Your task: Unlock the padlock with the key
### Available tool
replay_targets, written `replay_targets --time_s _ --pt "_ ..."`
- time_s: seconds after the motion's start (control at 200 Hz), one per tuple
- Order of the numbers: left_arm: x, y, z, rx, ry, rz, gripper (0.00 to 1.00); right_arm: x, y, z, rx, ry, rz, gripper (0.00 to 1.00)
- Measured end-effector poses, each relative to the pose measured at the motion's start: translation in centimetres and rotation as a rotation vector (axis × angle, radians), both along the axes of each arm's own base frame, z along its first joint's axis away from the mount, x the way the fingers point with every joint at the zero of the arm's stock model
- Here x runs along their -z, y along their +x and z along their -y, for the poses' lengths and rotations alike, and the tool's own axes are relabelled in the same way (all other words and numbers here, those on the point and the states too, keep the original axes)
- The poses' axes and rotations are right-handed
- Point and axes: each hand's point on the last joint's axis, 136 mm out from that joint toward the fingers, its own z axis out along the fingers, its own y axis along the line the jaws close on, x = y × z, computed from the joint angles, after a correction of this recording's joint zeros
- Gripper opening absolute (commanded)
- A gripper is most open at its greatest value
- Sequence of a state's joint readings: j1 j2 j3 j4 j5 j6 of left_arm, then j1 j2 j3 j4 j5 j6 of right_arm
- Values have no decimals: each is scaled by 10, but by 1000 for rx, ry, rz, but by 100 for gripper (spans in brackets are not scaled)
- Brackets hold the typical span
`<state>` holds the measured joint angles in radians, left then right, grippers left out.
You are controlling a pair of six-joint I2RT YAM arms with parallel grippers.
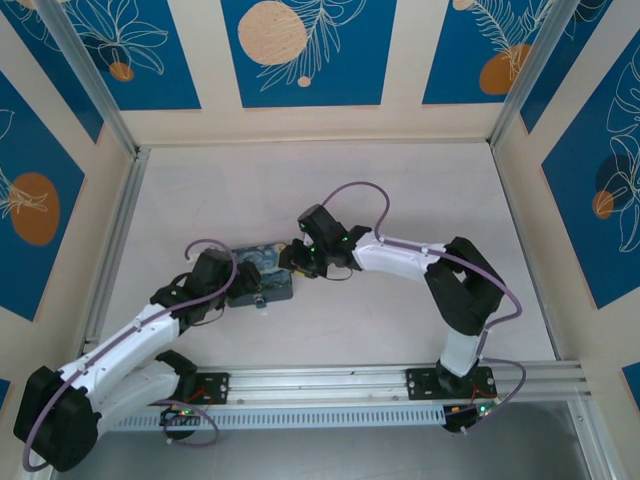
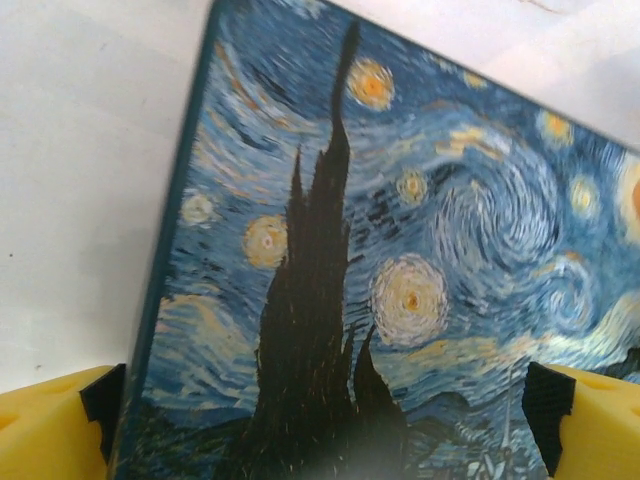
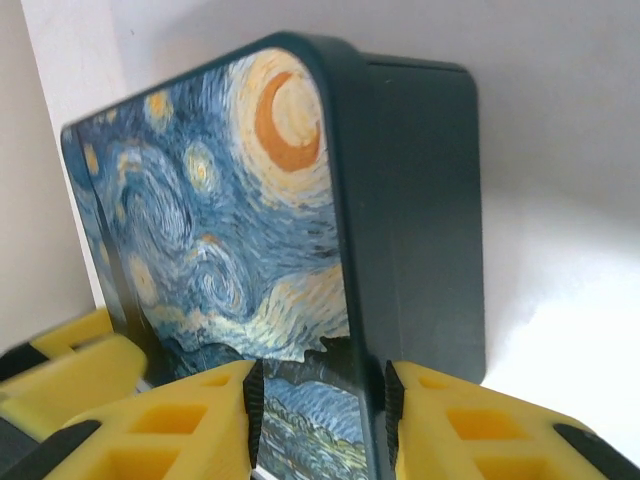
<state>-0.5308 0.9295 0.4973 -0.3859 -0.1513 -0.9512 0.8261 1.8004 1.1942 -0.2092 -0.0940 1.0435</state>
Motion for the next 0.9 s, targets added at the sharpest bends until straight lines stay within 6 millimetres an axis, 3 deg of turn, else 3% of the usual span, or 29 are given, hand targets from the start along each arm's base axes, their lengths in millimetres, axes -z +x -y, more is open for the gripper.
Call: replay_targets --time_s 0.165,0.315,0.38,0.53,0.635,0.795,0.895 --pt "11 6 4 20 18 -21 100 -4 25 -3 35 6 7 38" --pt "11 22 18 51 11 -19 100 -3 45 11 89 9 -2 39" --pt "11 30 26 70 2 -17 100 -4 56 19 118 14 -6 43" --pt "6 48 46 118 -29 -6 100 -9 77 38 170 29 -4 63" --pt "-1 63 59 150 -52 18 100 -23 91 59 211 41 20 67" --pt "-9 80 73 184 -63 48 100 -62 112 114 285 46 105 67" --pt "-9 89 80 209 -53 52 100 -66 122 146 292 -9 149 64"
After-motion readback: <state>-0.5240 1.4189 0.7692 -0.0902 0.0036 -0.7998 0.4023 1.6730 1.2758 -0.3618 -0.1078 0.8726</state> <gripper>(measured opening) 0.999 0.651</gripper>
